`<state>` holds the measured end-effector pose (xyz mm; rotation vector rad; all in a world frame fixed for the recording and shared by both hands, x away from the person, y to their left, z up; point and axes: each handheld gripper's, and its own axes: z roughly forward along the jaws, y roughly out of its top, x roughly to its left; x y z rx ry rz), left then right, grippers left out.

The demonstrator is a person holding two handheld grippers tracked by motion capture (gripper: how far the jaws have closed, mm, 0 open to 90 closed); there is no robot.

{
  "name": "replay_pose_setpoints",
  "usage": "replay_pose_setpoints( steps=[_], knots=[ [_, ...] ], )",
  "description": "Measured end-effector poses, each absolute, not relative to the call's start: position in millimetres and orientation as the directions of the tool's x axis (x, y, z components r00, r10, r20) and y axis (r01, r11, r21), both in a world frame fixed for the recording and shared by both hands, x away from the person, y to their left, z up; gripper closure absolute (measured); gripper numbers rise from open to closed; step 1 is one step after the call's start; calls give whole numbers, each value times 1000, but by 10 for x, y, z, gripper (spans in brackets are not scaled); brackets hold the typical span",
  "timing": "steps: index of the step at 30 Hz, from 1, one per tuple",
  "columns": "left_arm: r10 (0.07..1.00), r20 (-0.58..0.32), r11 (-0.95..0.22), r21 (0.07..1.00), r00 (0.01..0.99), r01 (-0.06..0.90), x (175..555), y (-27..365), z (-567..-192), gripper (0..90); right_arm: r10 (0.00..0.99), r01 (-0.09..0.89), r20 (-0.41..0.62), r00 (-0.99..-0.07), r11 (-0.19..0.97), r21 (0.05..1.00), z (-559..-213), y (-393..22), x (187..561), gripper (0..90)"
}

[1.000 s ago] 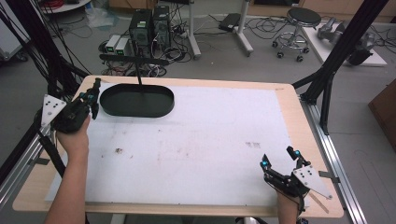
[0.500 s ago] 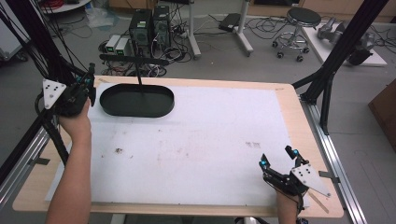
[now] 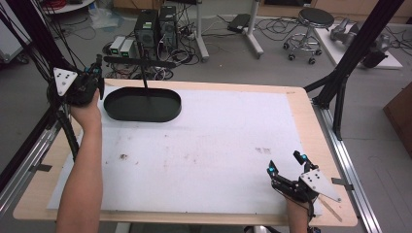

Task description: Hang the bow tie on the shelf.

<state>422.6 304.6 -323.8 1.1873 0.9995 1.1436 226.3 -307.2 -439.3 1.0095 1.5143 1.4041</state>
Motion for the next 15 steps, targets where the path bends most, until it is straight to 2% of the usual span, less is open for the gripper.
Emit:
replay_pose_setpoints(
  steps=[15],
  knots=[
    [987,24,-13,998,161,-68,4573,2983,-3376,896,932,45,-56,-358,77,996,-4413,-3021,2277,108]
  ],
)
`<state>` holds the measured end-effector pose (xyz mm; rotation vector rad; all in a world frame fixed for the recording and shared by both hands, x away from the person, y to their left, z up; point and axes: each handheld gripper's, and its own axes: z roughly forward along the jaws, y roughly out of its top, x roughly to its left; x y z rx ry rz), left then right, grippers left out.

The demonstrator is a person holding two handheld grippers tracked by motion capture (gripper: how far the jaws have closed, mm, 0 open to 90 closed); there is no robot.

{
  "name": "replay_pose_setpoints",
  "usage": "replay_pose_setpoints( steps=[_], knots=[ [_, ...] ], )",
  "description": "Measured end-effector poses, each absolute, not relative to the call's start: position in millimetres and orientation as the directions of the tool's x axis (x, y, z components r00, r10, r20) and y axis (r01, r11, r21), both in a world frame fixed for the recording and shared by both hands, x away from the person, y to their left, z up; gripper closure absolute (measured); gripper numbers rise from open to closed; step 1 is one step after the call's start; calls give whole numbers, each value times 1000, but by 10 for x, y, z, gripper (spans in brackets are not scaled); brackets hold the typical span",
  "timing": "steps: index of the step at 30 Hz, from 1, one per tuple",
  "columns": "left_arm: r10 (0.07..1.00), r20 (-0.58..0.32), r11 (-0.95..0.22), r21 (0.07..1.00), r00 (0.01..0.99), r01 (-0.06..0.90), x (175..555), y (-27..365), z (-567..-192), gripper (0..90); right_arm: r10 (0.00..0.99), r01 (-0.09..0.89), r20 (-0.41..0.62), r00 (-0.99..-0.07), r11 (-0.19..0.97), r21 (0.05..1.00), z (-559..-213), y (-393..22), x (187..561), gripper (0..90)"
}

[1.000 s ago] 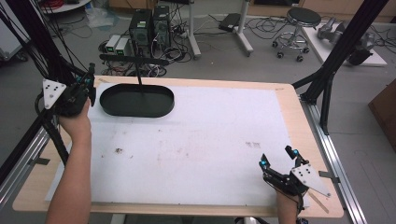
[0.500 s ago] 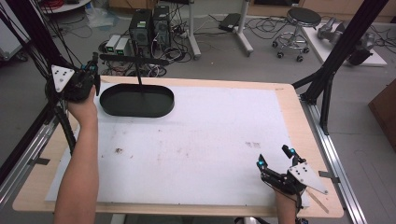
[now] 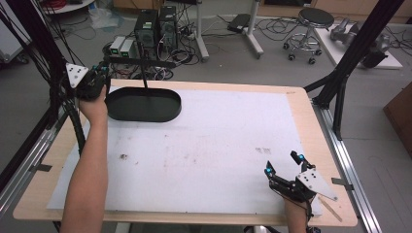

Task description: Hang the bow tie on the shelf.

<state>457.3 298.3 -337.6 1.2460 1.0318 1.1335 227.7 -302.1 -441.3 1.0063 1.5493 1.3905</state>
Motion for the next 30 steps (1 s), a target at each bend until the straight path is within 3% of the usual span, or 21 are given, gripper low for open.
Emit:
replay_pose_setpoints(
  steps=[12,15,16,17,18,19,30],
  knots=[
    [983,-4,2,1000,183,10,4658,2927,-3497,887,929,47,-62,-364,85,995,-4421,-2998,2286,108],
    [984,-41,36,999,171,30,4658,2952,-3520,676,930,51,-54,-363,78,996,-4419,-3001,2281,109],
    [983,-52,47,998,177,29,4647,2966,-3522,676,930,51,-54,-363,78,996,-4419,-3001,2281,109],
    [982,-57,54,998,178,25,4635,2975,-3522,595,930,50,-56,-364,80,996,-4419,-3000,2281,109],
    [982,-61,58,998,179,23,4621,2983,-3520,595,930,50,-56,-364,80,996,-4419,-3000,2281,109],
    [982,-64,61,998,178,21,4607,2989,-3515,531,929,48,-59,-366,82,996,-4420,-2997,2284,108],
    [984,-64,69,997,166,-27,4337,3068,-3430,327,929,30,-44,-368,59,998,-4397,-2995,2272,109]
  ],
)
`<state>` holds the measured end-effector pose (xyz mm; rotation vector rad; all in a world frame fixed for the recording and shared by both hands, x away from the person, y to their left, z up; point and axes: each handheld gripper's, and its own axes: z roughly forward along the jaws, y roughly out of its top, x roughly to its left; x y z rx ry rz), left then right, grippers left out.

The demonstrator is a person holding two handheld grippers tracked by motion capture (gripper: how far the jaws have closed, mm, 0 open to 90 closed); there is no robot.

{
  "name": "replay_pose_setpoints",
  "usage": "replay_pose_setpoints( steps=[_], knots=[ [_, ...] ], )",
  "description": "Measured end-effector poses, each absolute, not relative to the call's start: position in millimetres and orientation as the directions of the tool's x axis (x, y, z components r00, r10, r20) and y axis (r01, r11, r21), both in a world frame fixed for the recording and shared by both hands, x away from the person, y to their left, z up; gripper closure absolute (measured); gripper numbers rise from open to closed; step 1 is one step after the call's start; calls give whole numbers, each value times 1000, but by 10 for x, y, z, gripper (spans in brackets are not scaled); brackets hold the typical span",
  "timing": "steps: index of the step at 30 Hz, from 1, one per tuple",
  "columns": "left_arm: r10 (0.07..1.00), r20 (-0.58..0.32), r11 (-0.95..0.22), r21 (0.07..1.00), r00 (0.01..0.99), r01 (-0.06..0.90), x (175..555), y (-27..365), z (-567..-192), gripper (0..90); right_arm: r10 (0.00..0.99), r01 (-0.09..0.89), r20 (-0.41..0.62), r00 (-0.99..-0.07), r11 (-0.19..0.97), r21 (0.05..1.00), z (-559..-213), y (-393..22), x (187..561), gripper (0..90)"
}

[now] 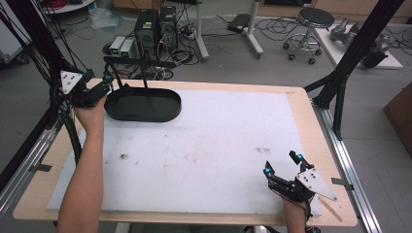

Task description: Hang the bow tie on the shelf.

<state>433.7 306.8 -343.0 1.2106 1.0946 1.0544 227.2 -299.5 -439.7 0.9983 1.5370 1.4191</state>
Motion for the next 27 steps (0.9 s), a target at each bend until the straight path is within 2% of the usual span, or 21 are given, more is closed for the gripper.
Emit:
replay_pose_setpoints(
  steps=[2,6,11,16,27],
  knots=[
    [985,-58,65,997,162,-33,4262,3076,-3415,279,928,31,-39,-369,54,998,-4395,-2999,2268,108],
    [980,-65,73,997,186,-38,4113,3108,-3408,270,929,19,-31,-369,41,999,-4377,-3015,2262,108],
    [981,-71,81,995,182,-52,3871,3126,-3367,173,930,15,-18,-367,25,1000,-4367,-3030,2256,109],
    [979,-67,81,994,191,-67,3696,3145,-3329,143,934,22,-5,-357,13,1000,-4377,-3064,2255,109],
    [976,-47,62,996,212,-61,3156,3222,-3313,136,944,21,18,-330,-11,1000,-4391,-3166,2239,108]
  ],
)
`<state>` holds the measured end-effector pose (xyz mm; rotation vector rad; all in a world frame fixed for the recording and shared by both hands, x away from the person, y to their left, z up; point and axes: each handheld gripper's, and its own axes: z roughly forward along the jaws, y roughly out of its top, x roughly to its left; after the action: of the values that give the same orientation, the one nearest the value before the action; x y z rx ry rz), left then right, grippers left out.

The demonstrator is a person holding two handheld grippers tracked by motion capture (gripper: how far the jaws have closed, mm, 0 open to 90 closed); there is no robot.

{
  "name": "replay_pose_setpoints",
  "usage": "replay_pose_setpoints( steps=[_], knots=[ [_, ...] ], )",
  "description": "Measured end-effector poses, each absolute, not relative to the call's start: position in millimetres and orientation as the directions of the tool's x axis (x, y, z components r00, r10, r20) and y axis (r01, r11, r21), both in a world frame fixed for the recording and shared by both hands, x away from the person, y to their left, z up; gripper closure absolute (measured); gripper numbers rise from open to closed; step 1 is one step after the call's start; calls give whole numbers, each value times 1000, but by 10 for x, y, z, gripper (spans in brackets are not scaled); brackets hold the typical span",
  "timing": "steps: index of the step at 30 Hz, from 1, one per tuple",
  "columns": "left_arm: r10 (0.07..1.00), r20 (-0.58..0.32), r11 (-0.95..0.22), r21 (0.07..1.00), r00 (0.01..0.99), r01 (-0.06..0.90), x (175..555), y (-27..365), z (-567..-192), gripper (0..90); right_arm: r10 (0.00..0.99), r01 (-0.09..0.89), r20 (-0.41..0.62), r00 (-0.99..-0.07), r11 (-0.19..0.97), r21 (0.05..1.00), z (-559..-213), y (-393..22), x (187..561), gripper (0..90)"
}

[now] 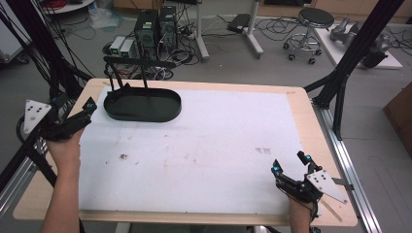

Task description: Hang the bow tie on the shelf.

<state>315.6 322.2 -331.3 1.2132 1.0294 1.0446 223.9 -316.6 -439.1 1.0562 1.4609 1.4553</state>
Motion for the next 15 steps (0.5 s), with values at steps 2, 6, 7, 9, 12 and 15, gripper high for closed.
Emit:
replay_pose_setpoints(
  steps=[2,6,7,9,12,15],
  knots=[
    [976,-39,55,996,216,-68,3045,3236,-3312,136,946,16,17,-323,-13,1000,-4387,-3187,2229,108],
    [976,-18,35,996,219,-76,2823,3287,-3331,136,949,1,24,-314,-26,1000,-4368,-3230,2211,108],
    [976,-10,27,997,216,-78,2772,3305,-3345,136,950,1,27,-311,-28,1000,-4366,-3238,2206,108],
    [977,-4,20,997,213,-75,2678,3346,-3388,136,951,-1,28,-308,-30,1000,-4365,-3250,2204,108],
    [978,-1,16,997,208,-70,2567,3412,-3476,136,954,3,27,-300,-28,1000,-4371,-3252,2196,108],
    [979,-11,21,999,203,-49,2493,3459,-3593,136,954,-2,15,-299,-16,1000,-4372,-3242,2196,108]
  ],
)
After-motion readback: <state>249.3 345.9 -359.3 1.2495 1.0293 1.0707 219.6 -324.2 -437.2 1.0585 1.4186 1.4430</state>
